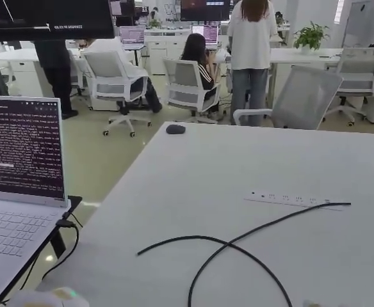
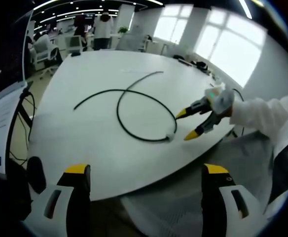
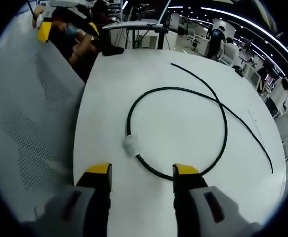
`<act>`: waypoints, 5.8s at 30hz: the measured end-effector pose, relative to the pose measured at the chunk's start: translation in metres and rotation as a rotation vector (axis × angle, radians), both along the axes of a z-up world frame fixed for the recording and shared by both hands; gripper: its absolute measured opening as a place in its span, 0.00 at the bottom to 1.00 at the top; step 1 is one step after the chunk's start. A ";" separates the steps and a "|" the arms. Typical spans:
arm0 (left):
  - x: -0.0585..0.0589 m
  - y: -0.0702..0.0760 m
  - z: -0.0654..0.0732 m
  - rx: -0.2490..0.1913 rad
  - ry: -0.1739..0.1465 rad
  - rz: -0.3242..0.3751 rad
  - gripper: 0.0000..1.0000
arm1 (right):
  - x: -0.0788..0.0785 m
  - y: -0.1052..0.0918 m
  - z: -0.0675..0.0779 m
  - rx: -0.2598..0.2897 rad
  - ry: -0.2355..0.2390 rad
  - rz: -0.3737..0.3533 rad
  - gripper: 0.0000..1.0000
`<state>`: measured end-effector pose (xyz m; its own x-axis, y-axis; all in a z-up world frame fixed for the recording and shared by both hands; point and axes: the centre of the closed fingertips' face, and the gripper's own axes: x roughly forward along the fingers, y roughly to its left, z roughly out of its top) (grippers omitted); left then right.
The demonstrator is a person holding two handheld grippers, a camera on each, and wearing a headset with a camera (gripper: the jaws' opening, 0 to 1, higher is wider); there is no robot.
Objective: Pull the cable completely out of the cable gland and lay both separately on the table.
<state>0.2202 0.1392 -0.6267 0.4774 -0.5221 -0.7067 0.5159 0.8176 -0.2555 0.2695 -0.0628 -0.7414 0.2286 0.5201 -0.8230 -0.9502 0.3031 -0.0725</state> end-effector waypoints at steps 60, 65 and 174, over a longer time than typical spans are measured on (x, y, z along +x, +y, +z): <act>0.017 -0.027 0.026 -0.119 -0.075 -0.059 0.80 | -0.001 0.020 0.075 0.123 -0.100 0.005 0.11; 0.022 -0.037 0.035 -0.142 -0.097 -0.104 0.77 | -0.005 0.023 0.100 0.142 -0.145 0.022 0.11; -0.007 -0.163 0.181 -0.603 -0.481 -0.893 0.15 | -0.064 0.043 0.292 0.923 -0.021 0.016 0.10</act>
